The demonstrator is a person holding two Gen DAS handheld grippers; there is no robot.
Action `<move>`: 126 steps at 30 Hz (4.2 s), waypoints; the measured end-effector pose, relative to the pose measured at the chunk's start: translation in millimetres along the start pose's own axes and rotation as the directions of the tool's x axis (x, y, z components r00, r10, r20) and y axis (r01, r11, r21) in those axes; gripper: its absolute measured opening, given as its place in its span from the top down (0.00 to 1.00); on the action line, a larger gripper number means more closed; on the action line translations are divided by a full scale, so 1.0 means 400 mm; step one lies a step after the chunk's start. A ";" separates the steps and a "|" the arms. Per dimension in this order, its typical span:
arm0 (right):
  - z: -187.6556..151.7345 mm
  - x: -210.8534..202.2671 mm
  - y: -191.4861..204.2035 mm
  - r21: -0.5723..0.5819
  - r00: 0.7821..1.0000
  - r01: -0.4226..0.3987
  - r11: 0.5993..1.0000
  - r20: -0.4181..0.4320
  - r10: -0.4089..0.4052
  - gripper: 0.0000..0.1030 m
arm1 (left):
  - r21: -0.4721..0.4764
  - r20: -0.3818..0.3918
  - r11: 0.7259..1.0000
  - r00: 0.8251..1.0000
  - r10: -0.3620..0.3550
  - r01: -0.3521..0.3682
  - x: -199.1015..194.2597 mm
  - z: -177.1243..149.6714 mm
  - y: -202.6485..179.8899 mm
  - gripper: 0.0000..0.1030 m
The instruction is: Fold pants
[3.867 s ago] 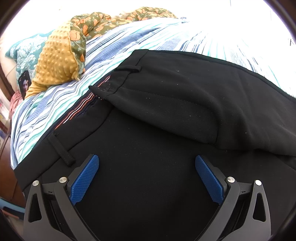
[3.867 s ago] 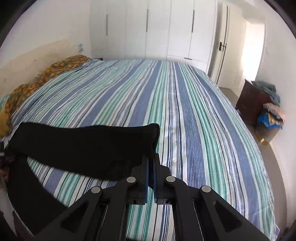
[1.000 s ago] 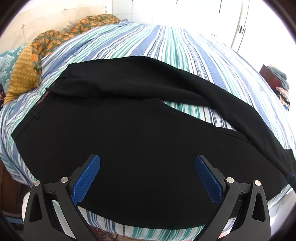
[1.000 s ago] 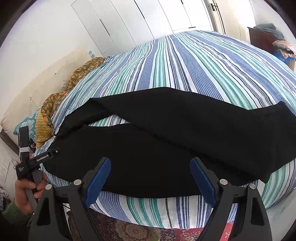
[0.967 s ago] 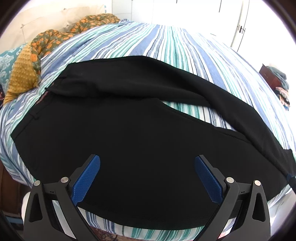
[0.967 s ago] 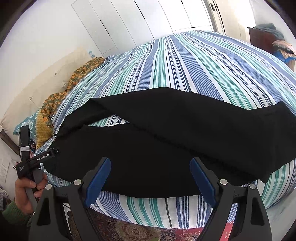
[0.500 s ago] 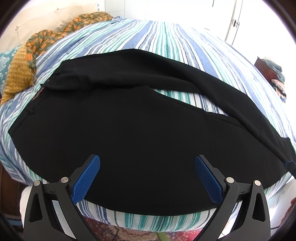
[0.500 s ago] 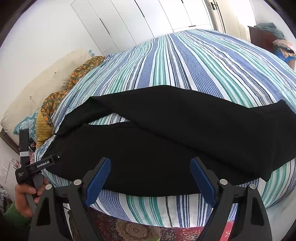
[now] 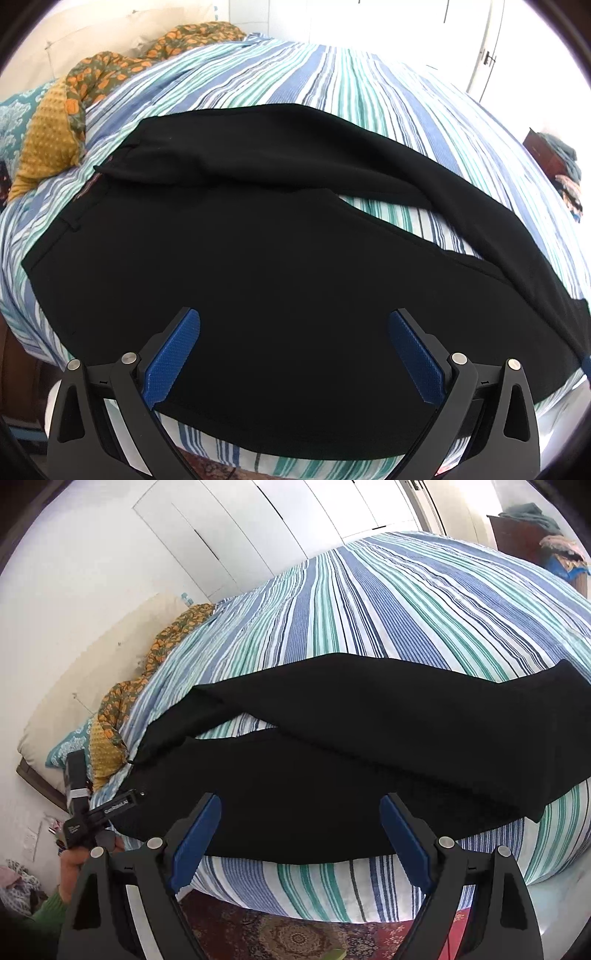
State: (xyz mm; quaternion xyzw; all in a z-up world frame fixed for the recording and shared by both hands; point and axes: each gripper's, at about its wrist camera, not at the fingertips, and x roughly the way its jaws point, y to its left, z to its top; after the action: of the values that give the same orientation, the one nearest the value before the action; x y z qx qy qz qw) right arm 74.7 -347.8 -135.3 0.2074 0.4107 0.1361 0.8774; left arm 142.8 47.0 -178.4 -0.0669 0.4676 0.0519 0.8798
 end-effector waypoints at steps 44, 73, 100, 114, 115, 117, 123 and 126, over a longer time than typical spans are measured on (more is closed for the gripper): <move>0.224 -0.321 -0.060 0.002 0.920 -0.353 0.936 0.185 0.346 0.95 | -0.455 -0.263 0.871 0.907 -0.329 0.184 0.380 0.605 0.241 0.95; 0.188 -0.088 -0.495 0.376 0.986 0.111 0.920 -0.157 -0.055 0.42 | -0.500 -0.022 0.836 0.962 -0.271 0.225 0.038 0.013 0.266 0.71; 0.158 -0.081 -0.533 0.332 0.926 0.349 0.876 -0.266 -0.268 0.94 | -0.333 -0.086 0.930 0.978 -0.193 0.154 0.027 -0.017 0.208 0.95; 0.120 -0.221 -0.481 0.325 0.904 0.428 0.843 -0.172 -0.392 0.48 | -0.226 -0.128 0.970 0.990 0.060 -0.088 -0.122 -0.046 0.245 0.48; 0.117 -0.247 -0.476 0.314 0.892 0.451 0.835 -0.146 -0.427 0.48 | -0.207 -0.112 0.970 0.988 0.108 -0.129 -0.141 -0.047 0.241 0.47; 0.127 -0.285 -0.465 0.291 0.881 0.469 0.834 -0.086 -0.465 0.48 | -0.172 -0.063 0.972 0.986 0.155 -0.163 -0.172 -0.040 0.221 0.47; 0.225 -0.252 -0.479 0.373 0.991 0.082 0.924 0.065 -0.114 0.48 | -0.103 0.074 0.994 0.997 0.029 -0.022 -0.181 0.049 0.099 0.35; 0.240 -0.145 -0.526 0.466 0.997 0.082 0.881 -0.045 -0.069 0.48 | -0.006 0.062 1.000 0.998 -0.022 0.022 -0.113 0.056 0.013 0.22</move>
State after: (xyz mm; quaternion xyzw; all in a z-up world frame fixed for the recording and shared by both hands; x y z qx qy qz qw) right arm 127.2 -580.2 -141.6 0.3943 0.4509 0.0017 0.8008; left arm 134.9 54.6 -128.9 -0.0734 0.4390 0.0458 0.8943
